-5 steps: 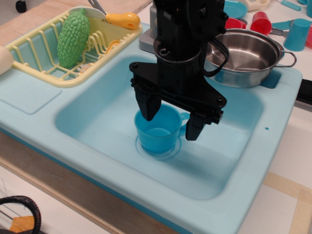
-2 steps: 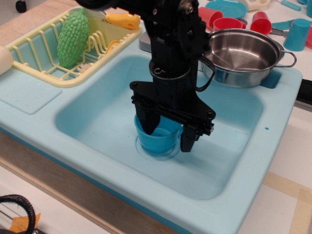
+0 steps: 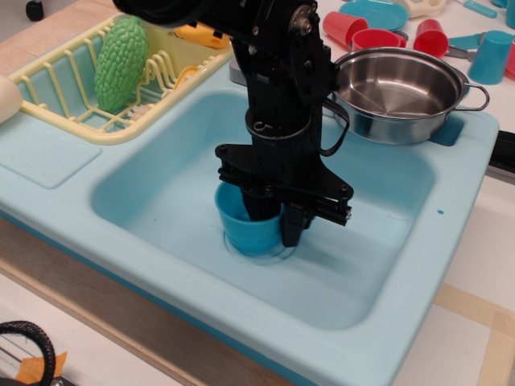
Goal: Put cup into pot or pan
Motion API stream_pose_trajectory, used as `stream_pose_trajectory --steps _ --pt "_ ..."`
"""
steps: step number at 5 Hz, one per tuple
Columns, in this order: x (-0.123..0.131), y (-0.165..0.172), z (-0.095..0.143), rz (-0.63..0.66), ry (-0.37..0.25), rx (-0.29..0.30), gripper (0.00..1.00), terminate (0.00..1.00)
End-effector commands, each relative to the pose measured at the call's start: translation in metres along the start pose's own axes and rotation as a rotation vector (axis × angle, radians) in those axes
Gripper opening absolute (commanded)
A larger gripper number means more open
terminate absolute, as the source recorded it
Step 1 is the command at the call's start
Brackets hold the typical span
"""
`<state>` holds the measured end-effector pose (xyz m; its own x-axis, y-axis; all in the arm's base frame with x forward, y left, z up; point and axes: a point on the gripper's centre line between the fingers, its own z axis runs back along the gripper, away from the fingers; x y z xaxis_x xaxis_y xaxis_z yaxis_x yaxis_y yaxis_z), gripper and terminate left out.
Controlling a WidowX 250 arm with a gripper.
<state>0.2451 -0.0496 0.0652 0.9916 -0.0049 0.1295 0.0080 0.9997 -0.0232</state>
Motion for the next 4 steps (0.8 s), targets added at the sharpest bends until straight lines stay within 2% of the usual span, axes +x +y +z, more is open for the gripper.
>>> stream_pose_trajectory --steps 1,2,3,4 --pt "0.004 -0.013 0.037 -0.038 -0.071 0.074 0.00 0.00" --pt "0.010 -0.022 0.085 -0.076 -0.228 0.183 0.00 0.00" --pt "0.032 -0.044 0.131 -0.192 -0.379 0.267 0.00 0.00" --pt "0.071 -0.059 0.146 -0.346 -0.424 0.201 1.00 0.00"
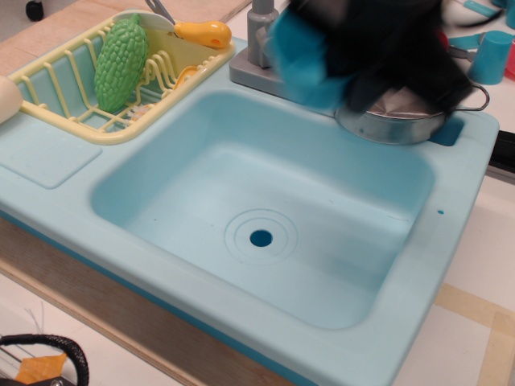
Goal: Put cup into pot or pan
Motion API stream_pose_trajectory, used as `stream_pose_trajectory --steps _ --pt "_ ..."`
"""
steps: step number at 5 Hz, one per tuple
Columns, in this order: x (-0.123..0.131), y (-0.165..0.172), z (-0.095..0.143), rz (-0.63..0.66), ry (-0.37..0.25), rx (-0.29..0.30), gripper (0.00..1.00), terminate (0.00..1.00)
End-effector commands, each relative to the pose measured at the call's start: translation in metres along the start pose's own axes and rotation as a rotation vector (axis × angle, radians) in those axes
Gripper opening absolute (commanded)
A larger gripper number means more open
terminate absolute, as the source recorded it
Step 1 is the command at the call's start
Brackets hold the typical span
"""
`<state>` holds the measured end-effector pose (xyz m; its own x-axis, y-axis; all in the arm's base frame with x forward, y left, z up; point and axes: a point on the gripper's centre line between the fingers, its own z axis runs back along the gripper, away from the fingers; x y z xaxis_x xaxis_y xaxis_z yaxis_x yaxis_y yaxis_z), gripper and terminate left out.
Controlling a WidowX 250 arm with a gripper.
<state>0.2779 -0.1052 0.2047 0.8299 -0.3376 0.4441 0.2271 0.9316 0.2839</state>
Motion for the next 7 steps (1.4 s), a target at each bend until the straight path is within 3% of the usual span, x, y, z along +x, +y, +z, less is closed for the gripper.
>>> stream_pose_trajectory --steps 1,3,4,5,6,7 --pt "0.037 0.005 -0.017 -0.089 -0.086 -0.115 0.00 0.00" --pt "0.055 0.003 -0.053 -0.131 -0.077 -0.225 0.00 0.00" --pt "0.059 0.002 -0.064 -0.128 -0.041 -0.254 0.00 0.00" --pt "0.056 0.001 -0.069 -0.121 0.014 -0.286 1.00 0.00" --pt "0.056 0.001 -0.069 -0.121 0.014 -0.286 1.00 0.00" --pt "0.056 0.001 -0.069 -0.121 0.014 -0.286 1.00 1.00"
